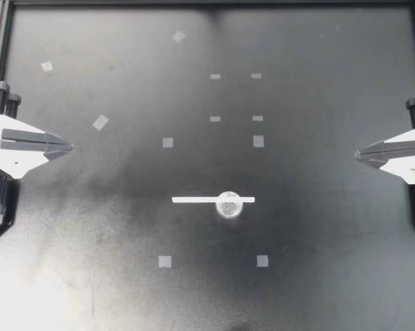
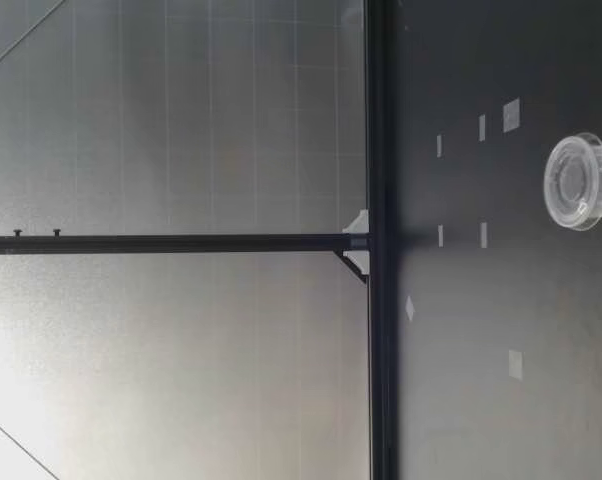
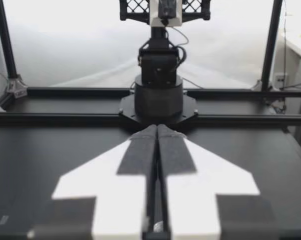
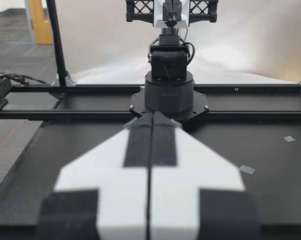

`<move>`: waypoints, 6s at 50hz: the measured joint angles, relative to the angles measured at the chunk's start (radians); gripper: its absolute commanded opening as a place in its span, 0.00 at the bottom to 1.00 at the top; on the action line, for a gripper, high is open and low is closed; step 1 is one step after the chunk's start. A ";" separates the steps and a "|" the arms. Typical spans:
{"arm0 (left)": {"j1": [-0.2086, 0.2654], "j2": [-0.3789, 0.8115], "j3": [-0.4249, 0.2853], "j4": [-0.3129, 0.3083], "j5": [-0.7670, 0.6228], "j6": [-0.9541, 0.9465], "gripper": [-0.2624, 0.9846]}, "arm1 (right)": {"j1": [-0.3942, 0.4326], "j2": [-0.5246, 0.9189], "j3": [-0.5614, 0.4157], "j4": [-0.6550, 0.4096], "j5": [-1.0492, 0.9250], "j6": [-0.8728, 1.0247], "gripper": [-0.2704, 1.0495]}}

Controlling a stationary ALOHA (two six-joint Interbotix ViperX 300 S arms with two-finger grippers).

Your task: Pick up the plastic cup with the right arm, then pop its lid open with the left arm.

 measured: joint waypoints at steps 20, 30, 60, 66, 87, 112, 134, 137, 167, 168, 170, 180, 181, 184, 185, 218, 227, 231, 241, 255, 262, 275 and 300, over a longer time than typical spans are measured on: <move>-0.009 0.021 -0.017 0.000 0.048 0.012 0.21 | -0.002 0.008 0.064 0.000 -0.002 0.032 0.16; 0.005 0.252 -0.215 0.000 0.189 0.018 0.21 | -0.002 0.193 0.043 0.000 -0.020 0.044 0.16; -0.005 0.953 -0.348 0.000 -0.086 -0.002 0.21 | 0.048 0.850 0.008 -0.025 -0.407 0.212 0.62; -0.032 1.017 -0.377 0.000 -0.094 0.002 0.21 | 0.049 0.960 -0.021 -0.026 -0.446 0.222 0.64; -0.044 1.112 -0.403 0.000 -0.098 0.005 0.21 | 0.051 1.193 -0.138 -0.023 -0.460 0.250 0.64; -0.044 1.187 -0.446 0.002 -0.098 0.025 0.21 | 0.041 1.209 -0.144 -0.006 -0.460 0.236 0.64; -0.031 1.212 -0.446 0.002 -0.098 0.026 0.21 | 0.028 1.278 -0.199 -0.006 -0.462 0.224 0.65; -0.028 1.216 -0.446 0.002 -0.098 0.025 0.21 | 0.028 1.284 -0.202 -0.006 -0.460 0.224 0.65; -0.025 1.232 -0.443 0.000 -0.100 0.025 0.21 | -0.003 1.285 -0.215 -0.006 -0.445 0.196 0.65; -0.025 1.232 -0.443 0.002 -0.098 0.025 0.21 | -0.005 1.285 -0.218 -0.006 -0.443 0.196 0.65; -0.025 1.232 -0.443 0.002 -0.098 0.025 0.21 | -0.005 1.285 -0.221 -0.006 -0.439 0.198 0.65; -0.025 1.232 -0.443 0.000 -0.098 0.025 0.21 | -0.005 1.285 -0.247 -0.023 -0.414 0.179 0.65; -0.025 1.232 -0.443 0.002 -0.098 0.025 0.21 | -0.005 1.287 -0.249 -0.026 -0.410 0.176 0.64; -0.025 1.232 -0.443 0.002 -0.098 0.025 0.21 | -0.005 1.287 -0.256 -0.037 -0.391 0.166 0.63; -0.025 1.232 -0.443 0.002 -0.098 0.025 0.21 | -0.005 1.287 -0.259 -0.037 -0.385 0.164 0.63; -0.023 1.230 -0.442 0.002 -0.084 0.011 0.21 | -0.008 1.285 -0.282 -0.049 -0.333 0.147 0.44; -0.025 1.150 -0.402 0.002 -0.092 0.003 0.24 | -0.008 1.258 -0.233 -0.049 -0.394 0.163 0.43; -0.025 1.075 -0.364 0.002 -0.143 -0.023 0.28 | -0.006 1.220 -0.186 -0.051 -0.479 0.166 0.43; -0.025 0.954 -0.262 0.000 -0.327 -0.135 0.67 | -0.003 1.106 -0.089 -0.135 -0.765 0.161 0.44; -0.023 0.971 -0.235 -0.003 -0.477 -0.601 0.79 | 0.000 1.071 -0.094 -0.236 -0.985 0.023 0.43; -0.032 0.992 -0.253 -0.002 -0.540 -0.897 0.77 | -0.002 1.069 -0.097 -0.238 -1.051 -0.049 0.43; -0.104 0.996 -0.304 0.023 -0.644 -1.020 0.77 | -0.006 1.083 -0.121 -0.233 -1.057 -0.058 0.43; -0.120 1.009 -0.345 0.028 -0.652 -1.022 0.77 | -0.008 1.158 -0.160 -0.201 -1.006 -0.038 0.43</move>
